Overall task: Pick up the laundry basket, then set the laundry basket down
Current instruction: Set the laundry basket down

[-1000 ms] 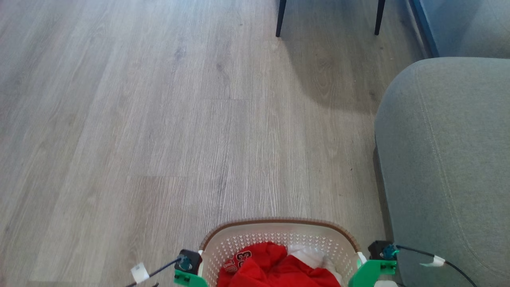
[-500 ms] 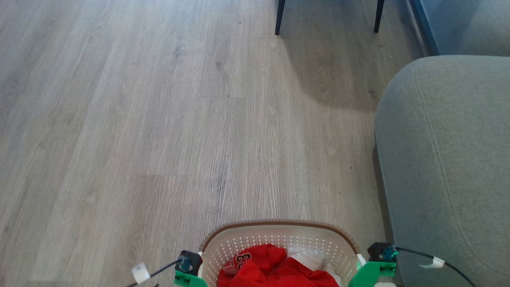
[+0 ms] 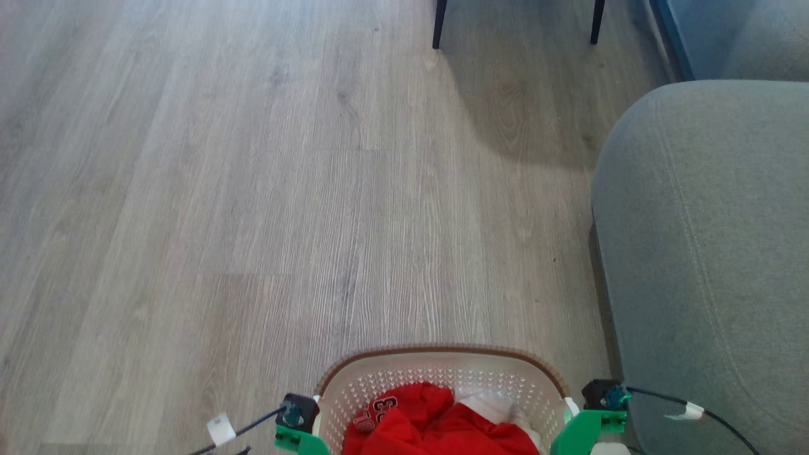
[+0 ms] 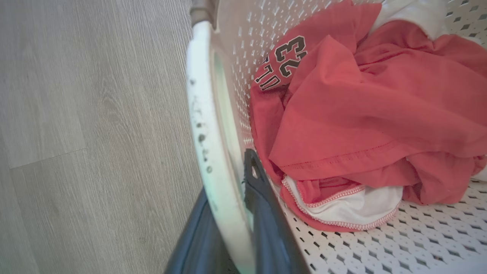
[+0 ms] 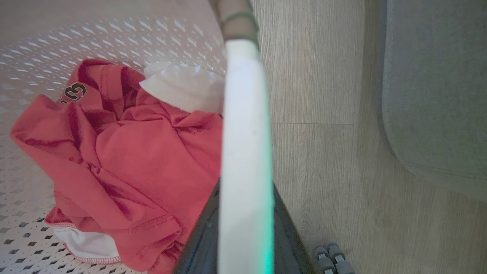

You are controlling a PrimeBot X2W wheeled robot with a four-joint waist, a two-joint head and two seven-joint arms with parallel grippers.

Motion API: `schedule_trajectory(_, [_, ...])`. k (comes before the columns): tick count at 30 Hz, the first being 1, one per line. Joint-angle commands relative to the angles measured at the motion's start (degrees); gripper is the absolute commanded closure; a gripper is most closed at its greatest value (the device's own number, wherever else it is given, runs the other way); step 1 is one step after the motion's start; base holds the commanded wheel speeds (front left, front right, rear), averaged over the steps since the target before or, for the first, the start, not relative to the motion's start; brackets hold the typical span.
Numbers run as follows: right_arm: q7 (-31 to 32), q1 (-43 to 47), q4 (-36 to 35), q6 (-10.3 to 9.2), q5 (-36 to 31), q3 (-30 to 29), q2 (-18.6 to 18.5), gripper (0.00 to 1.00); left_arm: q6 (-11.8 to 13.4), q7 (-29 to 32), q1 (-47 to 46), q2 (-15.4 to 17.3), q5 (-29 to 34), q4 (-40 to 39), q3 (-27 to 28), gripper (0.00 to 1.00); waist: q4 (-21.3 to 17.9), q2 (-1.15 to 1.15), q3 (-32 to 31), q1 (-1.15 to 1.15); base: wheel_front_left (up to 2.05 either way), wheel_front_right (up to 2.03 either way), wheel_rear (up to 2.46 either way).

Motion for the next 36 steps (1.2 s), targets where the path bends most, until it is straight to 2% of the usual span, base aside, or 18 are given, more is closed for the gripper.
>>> schedule_trajectory(1, [-1.2, -2.9, -0.5, -0.08, 0.1, 1.1, -0.4, 1.00, 0.5, -0.5, -3.3, 1.5, 0.1, 0.4, 0.1, 1.00, 0.0, 0.00, 0.4, 0.00, 0.00, 0.00, 0.00])
schedule_trajectory(14, [-2.8, -12.4, 1.3, -0.08, -0.5, 3.0, -0.4, 1.00, 1.6, -1.8, -11.0, 1.5, 0.3, -0.3, -0.1, 1.00, -0.4, 0.00, 11.0, 0.00, 0.00, 0.00, 0.00])
schedule_trajectory(22, [-4.0, -21.3, 1.8, -0.08, -2.4, 2.7, -0.4, 1.00, 2.7, -2.9, -19.5, 1.5, 0.2, -1.0, 0.3, 1.00, -0.7, 0.00, 21.0, 0.00, 0.00, 0.00, 0.00])
schedule_trajectory(26, [-4.4, -26.6, 1.9, -0.08, -5.3, 0.6, -0.7, 1.00, 3.4, -4.0, -25.4, 1.5, 0.2, -1.3, 0.7, 1.00, -1.0, 0.00, 28.2, 0.00, 0.00, 0.00, 0.00])
schedule_trajectory(36, [-5.3, -34.6, 1.9, -0.08, -11.7, -4.4, -2.0, 1.00, 4.5, -5.9, -34.5, 1.5, 0.0, -2.0, 0.8, 1.00, -0.8, 0.00, 40.2, 0.00, 0.00, 0.00, 0.00])
